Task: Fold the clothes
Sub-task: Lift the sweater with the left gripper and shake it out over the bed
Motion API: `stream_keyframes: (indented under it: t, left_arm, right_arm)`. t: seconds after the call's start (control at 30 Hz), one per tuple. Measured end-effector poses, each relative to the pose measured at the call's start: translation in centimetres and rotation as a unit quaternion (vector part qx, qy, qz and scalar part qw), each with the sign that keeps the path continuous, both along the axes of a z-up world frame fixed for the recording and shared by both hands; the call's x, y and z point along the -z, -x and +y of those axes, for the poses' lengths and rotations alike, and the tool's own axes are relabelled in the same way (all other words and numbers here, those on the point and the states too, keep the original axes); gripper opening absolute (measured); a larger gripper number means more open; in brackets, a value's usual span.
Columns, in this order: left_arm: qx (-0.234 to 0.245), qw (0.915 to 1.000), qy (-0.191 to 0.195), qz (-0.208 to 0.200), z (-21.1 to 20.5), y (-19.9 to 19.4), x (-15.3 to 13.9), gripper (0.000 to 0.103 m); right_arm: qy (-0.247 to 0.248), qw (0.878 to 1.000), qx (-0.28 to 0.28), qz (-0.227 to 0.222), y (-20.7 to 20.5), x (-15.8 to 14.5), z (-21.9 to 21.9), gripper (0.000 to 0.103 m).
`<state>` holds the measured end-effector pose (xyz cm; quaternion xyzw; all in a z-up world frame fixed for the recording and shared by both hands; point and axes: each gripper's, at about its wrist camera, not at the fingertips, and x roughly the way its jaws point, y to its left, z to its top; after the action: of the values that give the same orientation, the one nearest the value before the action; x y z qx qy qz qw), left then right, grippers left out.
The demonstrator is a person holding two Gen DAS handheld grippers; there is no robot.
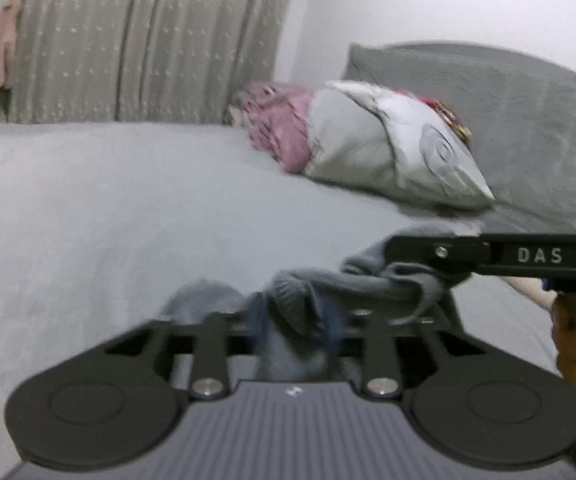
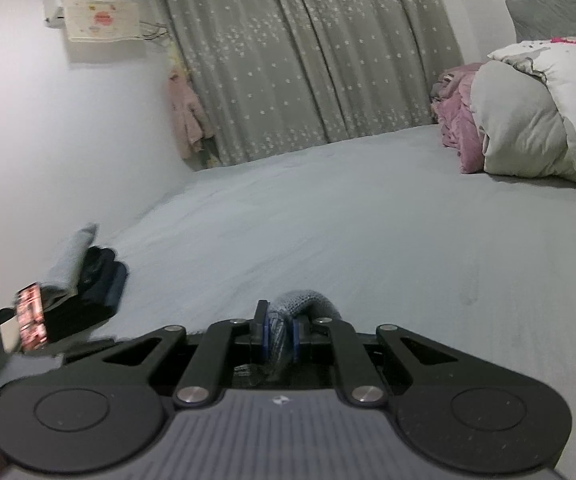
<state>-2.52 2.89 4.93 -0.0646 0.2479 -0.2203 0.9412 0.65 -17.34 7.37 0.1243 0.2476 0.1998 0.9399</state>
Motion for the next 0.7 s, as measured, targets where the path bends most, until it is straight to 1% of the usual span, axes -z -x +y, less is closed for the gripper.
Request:
stream_keyframes:
  t: [0.07, 0.1, 0.13, 0.2, 0.27, 0.43, 0.53, 0.7]
  left_arm:
    - [0.0, 0.9989, 0.032, 0.035, 1.3, -1.4, 0.8, 0.053]
    - [0.005, 0.9979, 0.04, 0.051, 1.7, -1.6, 1.1, 0.06]
    - [0.009, 0.9971, 0.045, 0.061, 2.0, -1.8, 1.2, 0.068]
    - [0.016, 0.9974, 0.038, 0.059, 1.9, -1.7, 1.3, 0.074]
    - [0.021, 0.9981, 0.015, 0.056, 1.6, -1.5, 1.5, 0.074]
    - [0.021, 0.998, -0.004, 0.059, 1.0, -1.8, 2.2, 0.075]
    - [0.017, 0.9973, -0.026, 0.066, 0.7, -2.3, 2.9, 0.076]
    - [0.007, 0.9957, -0.049, 0.079, 0.4, -3.2, 4.1, 0.076]
  right_arm:
    - [0.008, 1.0, 0.004, -0.001, -2.2, 0.4, 0.4, 0.009]
    - [0.013, 1.0, 0.007, -0.002, -3.3, 0.6, 0.6, 0.009]
    - [0.018, 1.0, 0.01, -0.002, -4.3, 0.8, 0.8, 0.009]
    - [0.027, 0.999, 0.016, -0.003, -6.3, 1.1, 1.1, 0.009]
    - [0.034, 0.999, 0.026, -0.005, -8.2, 1.3, 1.4, 0.009]
    - [0.041, 0.998, 0.054, 0.001, -13.4, 1.9, 1.8, 0.009]
    - [0.052, 0.996, 0.068, 0.011, -16.4, 2.7, 2.0, 0.009]
    - [0.064, 0.994, 0.087, 0.018, -20.6, 3.4, 2.3, 0.009]
